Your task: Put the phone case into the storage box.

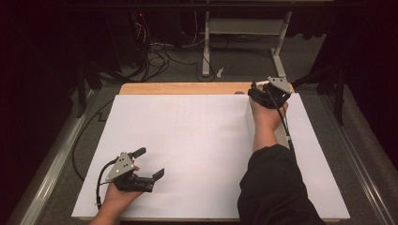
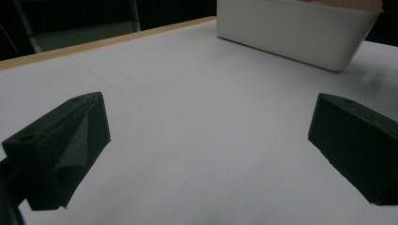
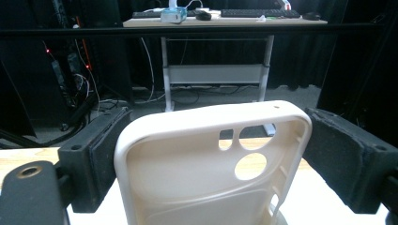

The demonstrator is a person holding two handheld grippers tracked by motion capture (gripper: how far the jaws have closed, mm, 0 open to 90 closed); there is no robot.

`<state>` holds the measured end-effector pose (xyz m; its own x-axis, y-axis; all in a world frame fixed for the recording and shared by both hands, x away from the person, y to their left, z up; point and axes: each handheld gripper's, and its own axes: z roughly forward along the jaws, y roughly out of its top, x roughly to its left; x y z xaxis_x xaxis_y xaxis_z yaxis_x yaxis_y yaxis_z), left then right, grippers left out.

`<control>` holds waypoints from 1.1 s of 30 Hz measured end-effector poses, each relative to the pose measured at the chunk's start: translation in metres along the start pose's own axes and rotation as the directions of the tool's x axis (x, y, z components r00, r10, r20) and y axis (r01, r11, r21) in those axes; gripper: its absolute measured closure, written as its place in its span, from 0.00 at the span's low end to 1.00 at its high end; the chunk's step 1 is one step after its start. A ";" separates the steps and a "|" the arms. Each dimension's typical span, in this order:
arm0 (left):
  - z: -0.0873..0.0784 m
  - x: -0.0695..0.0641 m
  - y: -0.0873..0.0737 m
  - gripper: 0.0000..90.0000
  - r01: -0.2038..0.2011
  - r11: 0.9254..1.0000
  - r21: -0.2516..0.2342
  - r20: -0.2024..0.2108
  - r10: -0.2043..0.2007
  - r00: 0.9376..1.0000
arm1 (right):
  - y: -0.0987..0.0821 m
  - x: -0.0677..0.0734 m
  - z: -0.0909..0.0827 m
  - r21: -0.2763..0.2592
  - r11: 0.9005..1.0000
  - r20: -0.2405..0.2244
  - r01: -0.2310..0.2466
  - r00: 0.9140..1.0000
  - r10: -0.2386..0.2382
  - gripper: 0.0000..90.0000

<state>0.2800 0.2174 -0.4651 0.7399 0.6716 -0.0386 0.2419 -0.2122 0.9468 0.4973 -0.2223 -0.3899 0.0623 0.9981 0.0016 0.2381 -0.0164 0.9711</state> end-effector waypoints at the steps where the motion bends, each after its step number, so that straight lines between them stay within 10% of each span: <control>1: 0.000 0.000 0.000 0.01 0.000 1.000 -0.001 0.001 0.000 1.000 | 0.000 0.000 0.000 -0.001 1.000 -0.001 0.000 1.000 0.000 0.13; 33: -0.001 0.001 -0.002 0.01 0.004 1.000 0.006 -0.007 -0.004 1.000 | 0.002 0.001 0.009 0.008 1.000 -0.015 0.013 1.000 -0.013 0.12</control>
<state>0.2797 0.2188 -0.4663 0.7345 0.6773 -0.0406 0.2492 -0.2137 0.9446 0.5062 -0.2219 -0.3902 0.0444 0.9990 -0.0073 0.2462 -0.0039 0.9692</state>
